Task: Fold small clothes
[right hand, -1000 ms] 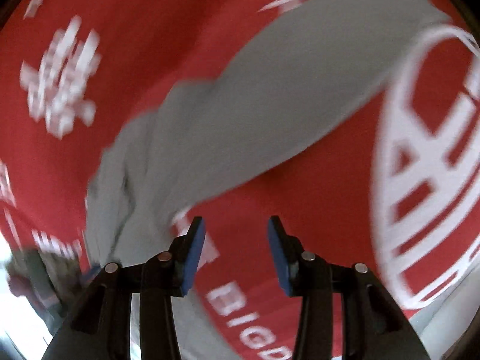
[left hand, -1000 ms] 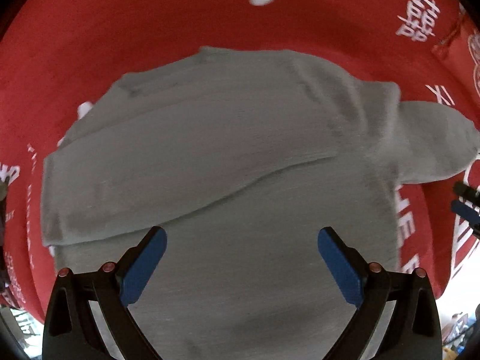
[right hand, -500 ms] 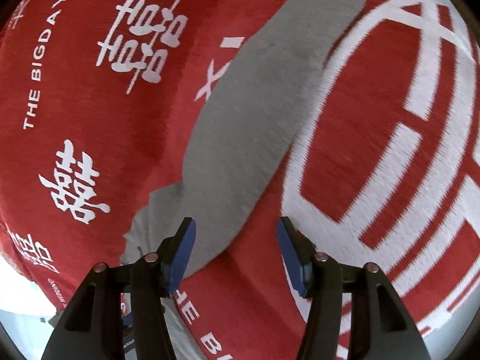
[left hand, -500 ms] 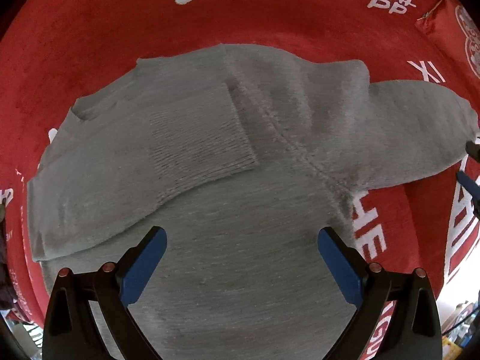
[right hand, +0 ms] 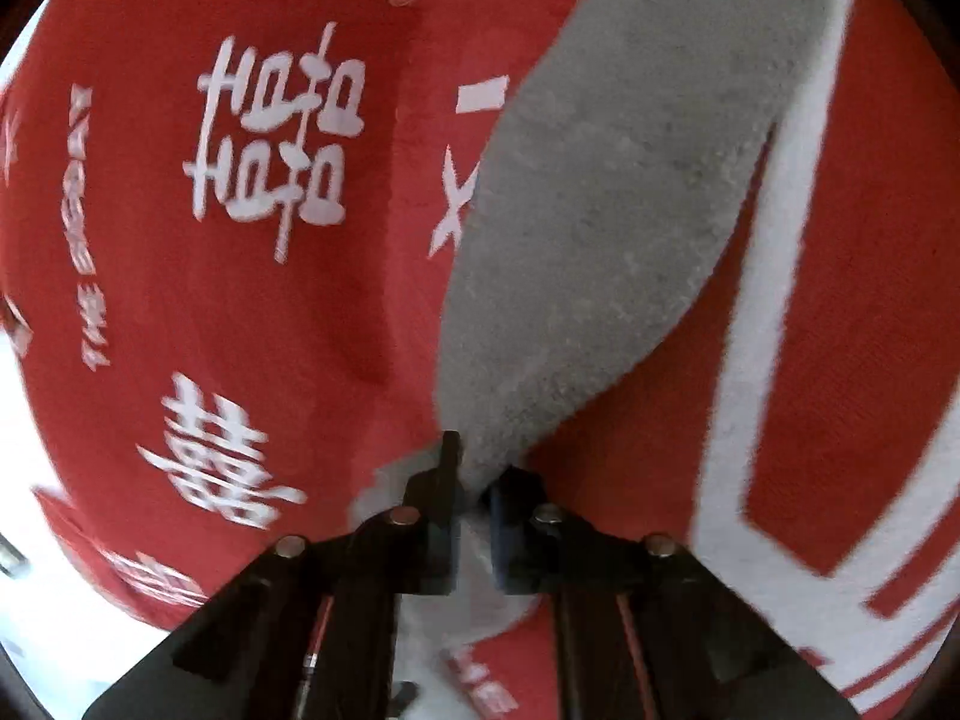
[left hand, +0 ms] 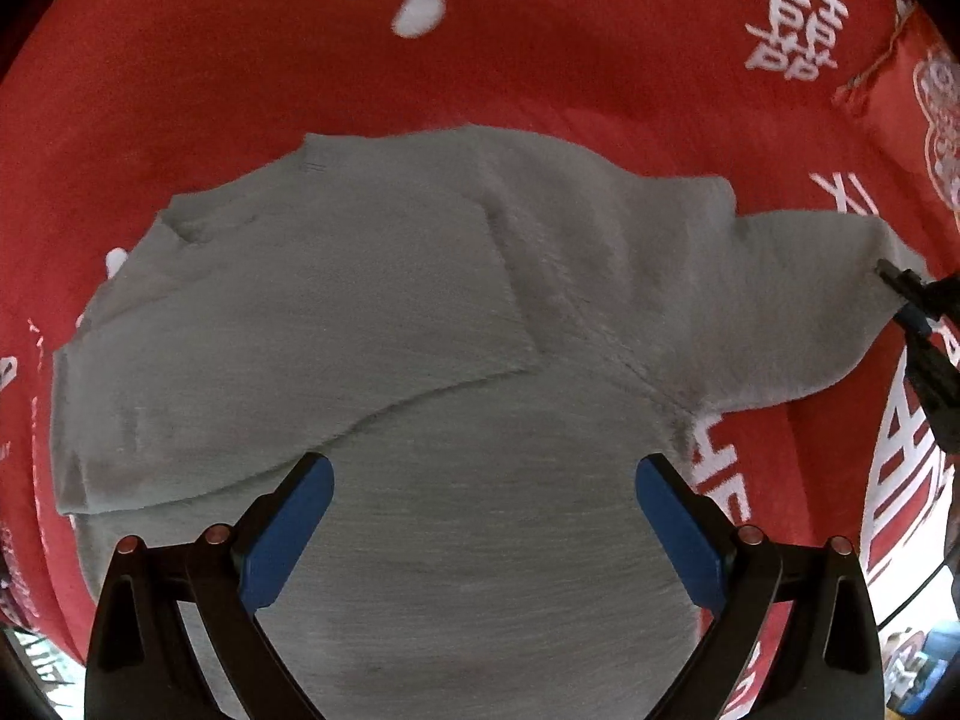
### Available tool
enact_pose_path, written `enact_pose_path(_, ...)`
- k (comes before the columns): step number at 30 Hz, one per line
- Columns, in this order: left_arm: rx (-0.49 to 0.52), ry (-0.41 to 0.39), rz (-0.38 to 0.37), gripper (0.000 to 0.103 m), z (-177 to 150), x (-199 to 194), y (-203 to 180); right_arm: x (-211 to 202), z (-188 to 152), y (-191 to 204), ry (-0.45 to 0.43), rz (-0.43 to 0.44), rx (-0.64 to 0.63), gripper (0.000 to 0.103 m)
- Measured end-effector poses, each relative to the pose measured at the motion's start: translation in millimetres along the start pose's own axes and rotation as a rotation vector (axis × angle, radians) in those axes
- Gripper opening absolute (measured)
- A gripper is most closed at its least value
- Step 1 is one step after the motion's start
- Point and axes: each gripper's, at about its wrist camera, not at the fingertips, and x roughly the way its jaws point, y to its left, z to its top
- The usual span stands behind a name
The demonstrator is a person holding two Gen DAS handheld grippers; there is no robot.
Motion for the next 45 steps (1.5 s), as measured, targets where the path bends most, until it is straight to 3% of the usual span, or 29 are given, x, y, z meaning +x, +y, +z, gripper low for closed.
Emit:
enact_pose_path(7, -0.076, -0.003, 0.018, 0.101, -9.7, -10.1, 52.1, 13.2, -22.5, 48.6, 0.066, 0.209, -0.044, 0.008)
enact_pose_path(14, -0.163, -0.015, 0.051, 0.101, -33.4, -13.7, 107.3, 69.7, -92.8, 146.9, 0.248, 0.259, -0.331, 0.008)
enact_pose_path(20, -0.258, -0.013, 0.093, 0.101, -50.3, -14.3, 163.2, 142.1, -193.4, 201.3, 0.441, 0.169, -0.646, 0.008)
enact_pose_path(23, -0.293, -0.019, 0.118, 0.101, -59.4, -14.3, 185.8, 182.9, -249.7, 200.2, 0.536, 0.033, -0.807, 0.010)
enact_pose_path(27, -0.324, -0.033, 0.178, 0.101, -71.4, -16.7, 208.9, 225.1, -309.8, 176.7, 0.634, -0.226, -1.011, 0.013)
enact_pose_path(29, -0.329, -0.047, 0.218, 0.101, -77.1, -22.0, 217.2, 227.2, -317.4, 172.8, 0.621, -0.257, -1.026, 0.021)
enact_pose_path(31, -0.330, -0.075, 0.219, 0.101, -81.9, -29.9, 221.0, 221.5, -313.4, 177.3, 0.612, -0.246, -0.969, 0.069)
enact_pose_path(33, -0.335, -0.084, 0.200, 0.101, -83.4, -32.4, 226.4, 213.6, -303.5, 181.5, 0.572, -0.235, -0.888, 0.073)
enact_pose_path(36, -0.340, -0.080, 0.162, 0.101, -85.3, -34.9, 234.0, 212.5, -282.1, 179.9, 0.526, -0.225, -0.730, 0.073)
enact_pose_path(38, -0.342, -0.086, 0.157, 0.101, -87.7, -38.2, 238.3, 218.9, -268.5, 172.4, 0.501, -0.232, -0.609, 0.067)
enact_pose_path(39, -0.340, -0.088, 0.160, 0.101, -89.2, -39.5, 239.9, 224.2, -261.3, 170.3, 0.486, -0.221, -0.537, 0.051)
enact_pose_path(40, -0.338, -0.087, 0.162, 0.101, -91.3, -40.7, 242.2, 227.6, -258.4, 167.2, 0.473, -0.212, -0.480, 0.025)
enact_pose_path(41, -0.339, -0.084, 0.163, 0.101, -93.8, -40.5, 245.9, 230.2, -258.0, 165.9, 0.459, -0.207, -0.445, 0.014)
enact_pose_path(43, -0.345, -0.079, 0.170, 0.101, -99.9, -41.7, 252.3, 231.3, -266.8, 179.2, 0.415, -0.200, -0.497, 0.009)
enact_pose_path(45, -0.355, -0.070, 0.187, 0.101, -106.8, -40.8, 261.2, 233.9, -294.9, 209.4, 0.404, -0.197, -0.697, 0.009)
